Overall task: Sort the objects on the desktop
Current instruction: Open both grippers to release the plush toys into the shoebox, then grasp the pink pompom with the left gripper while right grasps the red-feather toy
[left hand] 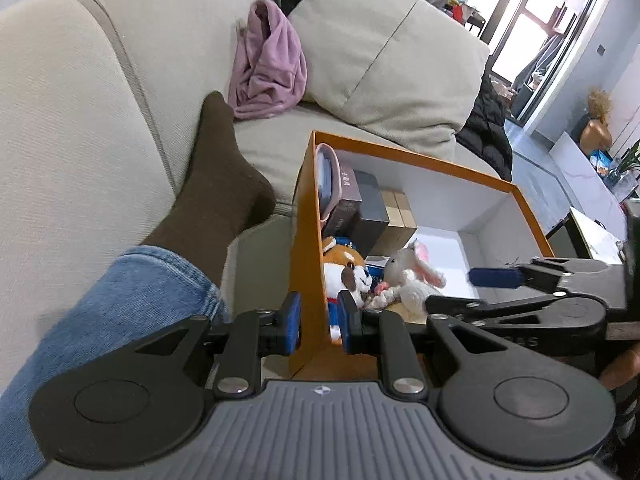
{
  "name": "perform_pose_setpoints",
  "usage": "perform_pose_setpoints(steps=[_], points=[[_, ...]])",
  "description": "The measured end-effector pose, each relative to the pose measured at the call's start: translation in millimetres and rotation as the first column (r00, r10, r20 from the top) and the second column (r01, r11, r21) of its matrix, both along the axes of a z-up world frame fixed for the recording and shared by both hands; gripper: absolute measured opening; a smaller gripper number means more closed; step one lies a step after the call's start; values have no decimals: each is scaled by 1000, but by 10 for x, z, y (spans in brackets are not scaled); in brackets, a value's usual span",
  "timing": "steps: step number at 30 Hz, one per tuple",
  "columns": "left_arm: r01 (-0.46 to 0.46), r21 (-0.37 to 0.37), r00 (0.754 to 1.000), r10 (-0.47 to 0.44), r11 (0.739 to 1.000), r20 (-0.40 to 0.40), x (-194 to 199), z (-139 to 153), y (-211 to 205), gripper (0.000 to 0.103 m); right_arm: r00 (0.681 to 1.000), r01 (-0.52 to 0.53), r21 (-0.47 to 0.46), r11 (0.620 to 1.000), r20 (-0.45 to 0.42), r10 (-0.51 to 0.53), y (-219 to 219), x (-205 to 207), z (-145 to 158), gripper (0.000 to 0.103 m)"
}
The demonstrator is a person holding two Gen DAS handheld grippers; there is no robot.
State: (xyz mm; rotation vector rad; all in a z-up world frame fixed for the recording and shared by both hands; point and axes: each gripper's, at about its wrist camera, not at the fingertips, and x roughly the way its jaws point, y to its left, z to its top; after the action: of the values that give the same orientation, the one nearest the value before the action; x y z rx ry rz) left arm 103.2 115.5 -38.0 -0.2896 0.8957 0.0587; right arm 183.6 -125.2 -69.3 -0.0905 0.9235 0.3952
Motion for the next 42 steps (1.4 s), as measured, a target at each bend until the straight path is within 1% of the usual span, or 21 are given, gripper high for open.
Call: perform_pose_setpoints(steps=[3, 6, 7, 10, 13, 15, 17, 21, 24, 25, 28, 31, 33, 37, 40, 41, 42], points=[[20, 18, 1000, -20, 1000, -8, -127, 34, -50, 22, 998, 16, 8, 1000, 58, -16, -33, -219, 104, 71], [58, 28, 998, -57, 998, -33, -238, 20, -128, 22, 994, 32, 43, 999, 105, -37, -62, -473, 183, 71], [75, 27, 996, -74, 997, -45, -275, 5, -153, 22, 992, 34, 54, 998, 119, -40, -67, -567, 206, 73], [116, 17, 990, -114, 993, -84, -379, -61, -202, 22, 987, 34, 81, 996, 153, -47, -101, -828, 243, 73], [141, 31, 984, -137, 989, -116, -494, -119, -251, 22, 978, 36, 91, 995, 201, -54, -134, -1082, 263, 73], [165, 42, 978, -158, 985, -138, -563, -157, -291, 24, 977, 46, 98, 994, 205, -65, -171, -1219, 245, 73], [182, 47, 973, -172, 982, -156, -620, -192, -317, 29, 980, 57, 102, 993, 184, -75, -208, -1322, 188, 73], [207, 59, 963, -193, 977, -186, -741, -267, -346, 32, 985, 90, 92, 992, 136, -102, -293, -1452, 47, 73], [220, 67, 958, -203, 973, -200, -826, -302, -328, 44, 984, 145, 90, 985, 95, -153, -415, -1511, -58, 73], [225, 69, 957, -208, 972, -202, -853, -306, -319, 54, 982, 169, 85, 982, 75, -176, -459, -1522, -100, 73], [250, 74, 951, -230, 965, -208, -934, -328, -300, 55, 976, 215, 83, 973, 18, -217, -552, -1563, -217, 73], [276, 86, 938, -249, 957, -241, -969, -384, -296, 56, 973, 228, 135, 964, -51, -223, -614, -1616, -314, 73], [296, 100, 927, -261, 950, -268, -984, -432, -314, 57, 973, 225, 155, 962, -82, -214, -601, -1644, -360, 73], [342, 114, 897, -288, 933, -334, -1017, -537, -375, 60, 975, 208, 152, 966, -115, -192, -535, -1680, -418, 73], [394, 141, 868, -317, 908, -383, -1036, -629, -458, 65, 976, 197, 154, 968, -126, -179, -509, -1702, -438, 73], [419, 158, 853, -328, 894, -405, -1032, -678, -502, 65, 975, 198, 151, 969, -128, -179, -509, -1705, -440, 73], [432, 169, 845, -332, 886, -419, -1020, -721, -531, 65, 975, 200, 149, 968, -131, -181, -510, -1708, -445, 73]])
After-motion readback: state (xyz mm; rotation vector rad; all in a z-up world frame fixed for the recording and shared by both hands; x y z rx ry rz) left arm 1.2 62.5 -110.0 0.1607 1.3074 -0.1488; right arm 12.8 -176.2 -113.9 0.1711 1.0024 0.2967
